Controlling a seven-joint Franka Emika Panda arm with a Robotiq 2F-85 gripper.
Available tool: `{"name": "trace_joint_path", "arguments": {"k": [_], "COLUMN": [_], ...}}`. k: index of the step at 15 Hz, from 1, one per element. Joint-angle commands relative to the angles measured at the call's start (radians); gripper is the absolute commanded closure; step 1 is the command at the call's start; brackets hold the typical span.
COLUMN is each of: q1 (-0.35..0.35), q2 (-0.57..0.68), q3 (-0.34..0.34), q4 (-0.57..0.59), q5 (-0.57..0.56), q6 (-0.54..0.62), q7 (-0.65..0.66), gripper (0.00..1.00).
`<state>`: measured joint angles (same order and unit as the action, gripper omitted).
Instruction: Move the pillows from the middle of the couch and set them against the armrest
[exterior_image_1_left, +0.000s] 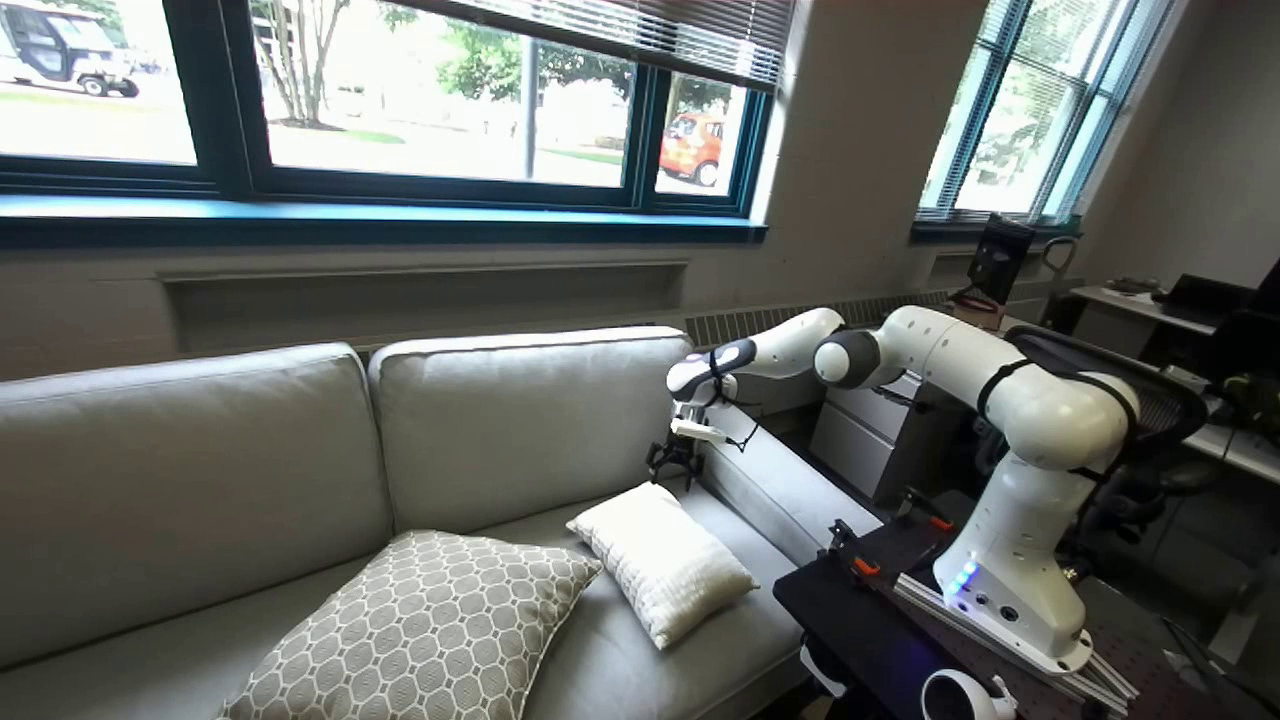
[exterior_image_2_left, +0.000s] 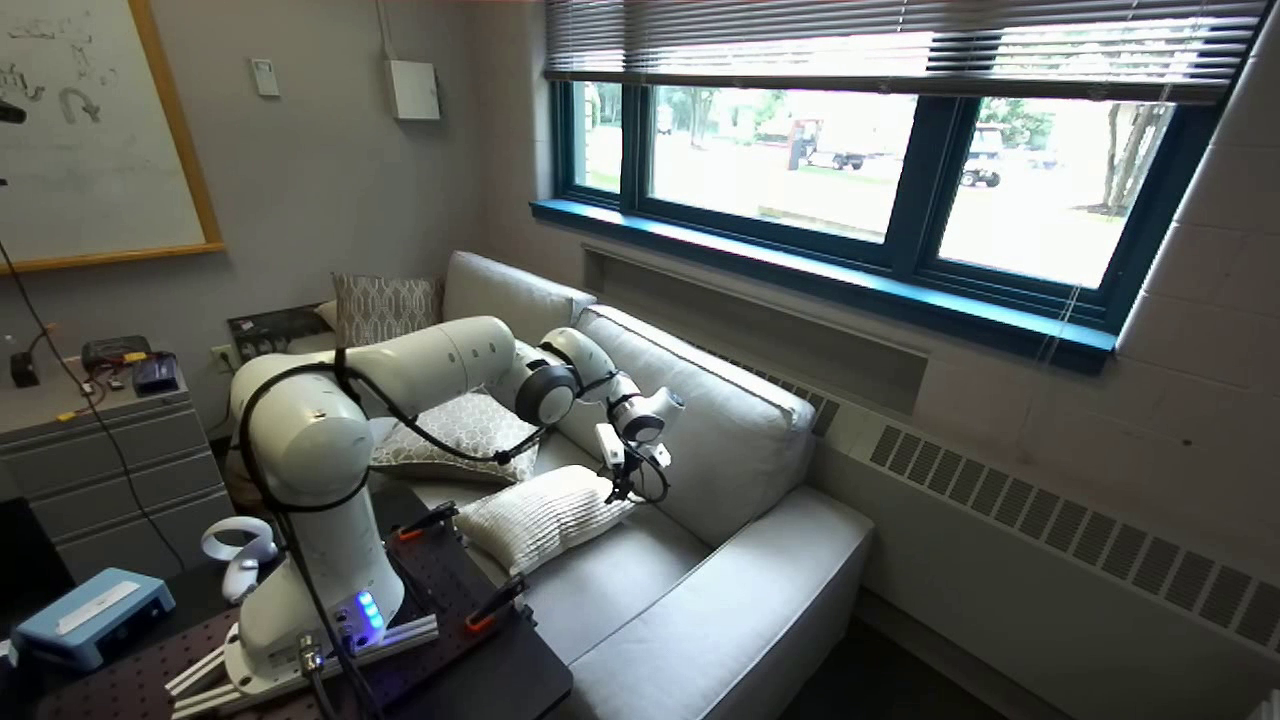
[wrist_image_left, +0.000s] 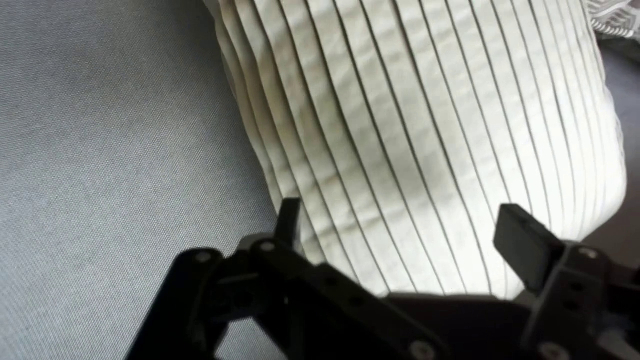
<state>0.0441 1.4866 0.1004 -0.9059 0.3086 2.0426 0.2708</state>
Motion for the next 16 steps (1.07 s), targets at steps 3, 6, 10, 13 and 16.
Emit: {"name": "trace_joint_path", "arguments": {"k": [3, 6, 10, 13, 16], "q1": [0.03, 0.046, 0.059, 0.075, 0.087], "q2": [0.0, 0.0, 0.0, 0.0, 0.0], "q3": [0.02, 0.029, 0.046, 0.048, 0.045], "q4": [-0.014, -0.024, -0.034, -0.036, -0.035], "q5": [-0.021, -0.018, -0.012, -0.016, -0.018], "q6": [-0.077, -0.122, -0.208, -0.246, -0.246], "q7": [-0.046, -0.057, -0.079, -0.101, -0.114], "gripper": [0.0, 0.0, 0.0, 0.33, 0.57]}}
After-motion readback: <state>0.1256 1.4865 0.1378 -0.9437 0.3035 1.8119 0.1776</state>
